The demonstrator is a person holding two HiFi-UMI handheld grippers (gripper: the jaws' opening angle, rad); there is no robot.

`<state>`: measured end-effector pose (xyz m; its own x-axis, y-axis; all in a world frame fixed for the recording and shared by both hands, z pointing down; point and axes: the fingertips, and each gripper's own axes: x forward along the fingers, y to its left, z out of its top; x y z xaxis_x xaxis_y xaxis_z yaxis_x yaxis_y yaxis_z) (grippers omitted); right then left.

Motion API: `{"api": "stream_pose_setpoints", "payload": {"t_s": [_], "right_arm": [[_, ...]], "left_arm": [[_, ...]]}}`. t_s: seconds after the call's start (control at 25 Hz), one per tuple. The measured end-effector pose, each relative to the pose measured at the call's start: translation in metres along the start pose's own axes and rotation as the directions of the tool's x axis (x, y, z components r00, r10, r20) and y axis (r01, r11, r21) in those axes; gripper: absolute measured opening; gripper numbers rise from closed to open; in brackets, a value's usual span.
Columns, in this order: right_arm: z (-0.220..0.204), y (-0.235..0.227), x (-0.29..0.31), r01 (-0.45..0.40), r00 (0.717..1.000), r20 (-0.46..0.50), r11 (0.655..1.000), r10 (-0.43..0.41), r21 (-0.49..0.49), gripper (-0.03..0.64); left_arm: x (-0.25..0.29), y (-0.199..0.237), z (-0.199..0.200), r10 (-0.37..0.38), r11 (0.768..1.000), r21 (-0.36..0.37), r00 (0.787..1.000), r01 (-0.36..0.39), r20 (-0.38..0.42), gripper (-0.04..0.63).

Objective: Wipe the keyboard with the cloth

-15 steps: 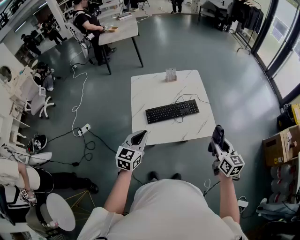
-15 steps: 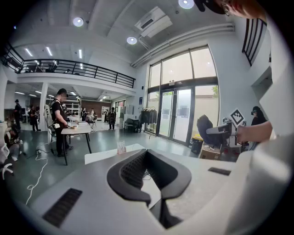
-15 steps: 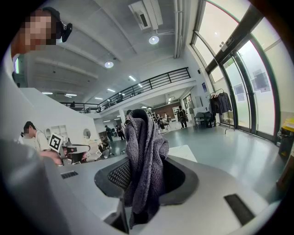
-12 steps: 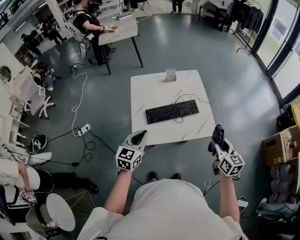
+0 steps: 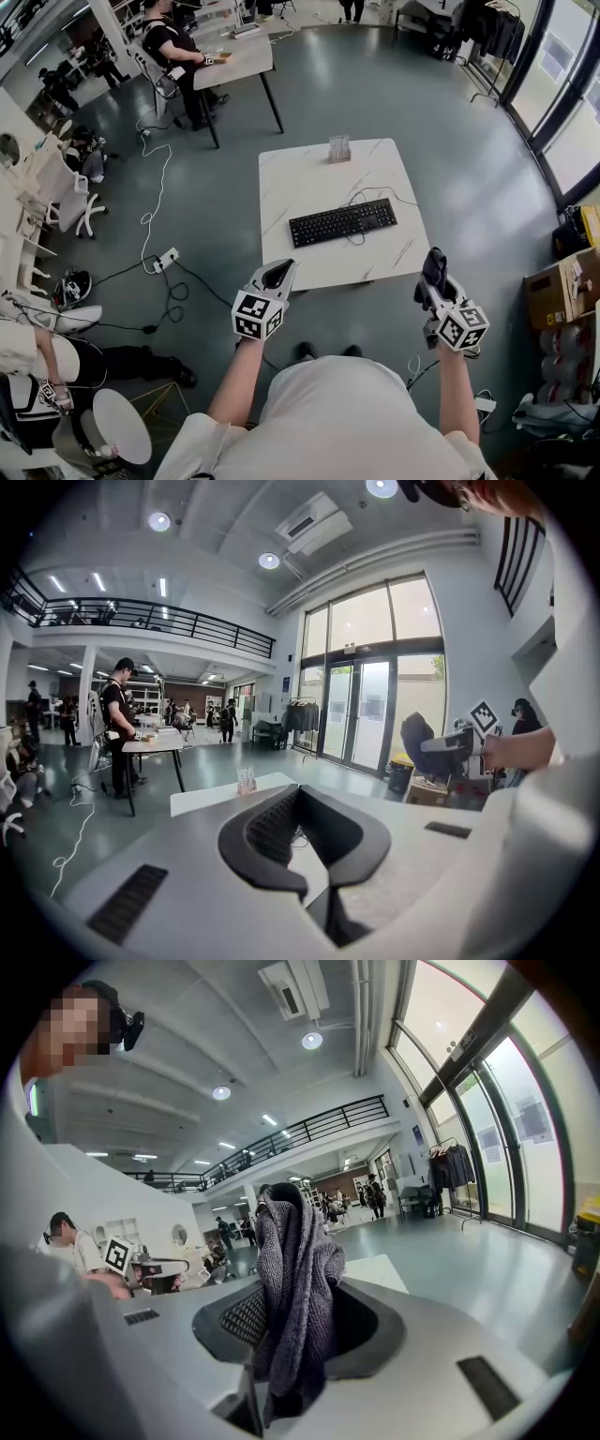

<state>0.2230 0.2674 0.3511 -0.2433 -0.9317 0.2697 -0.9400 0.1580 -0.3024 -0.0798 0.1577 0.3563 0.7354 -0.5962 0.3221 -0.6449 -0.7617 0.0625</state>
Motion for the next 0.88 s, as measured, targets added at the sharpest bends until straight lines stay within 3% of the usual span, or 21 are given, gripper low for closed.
{"api": "stream_pose_setpoints", "payload": {"t_s": [0.88], "right_arm": [[-0.025, 0.042, 0.017, 0.084, 0.996, -0.013, 0.996, -0.084, 0.035, 0.159]], "left_arm": [[-0.019, 0.040, -0.025, -0.068, 0.998, -0.005, 0.997, 0.067, -0.023, 0.008]]}}
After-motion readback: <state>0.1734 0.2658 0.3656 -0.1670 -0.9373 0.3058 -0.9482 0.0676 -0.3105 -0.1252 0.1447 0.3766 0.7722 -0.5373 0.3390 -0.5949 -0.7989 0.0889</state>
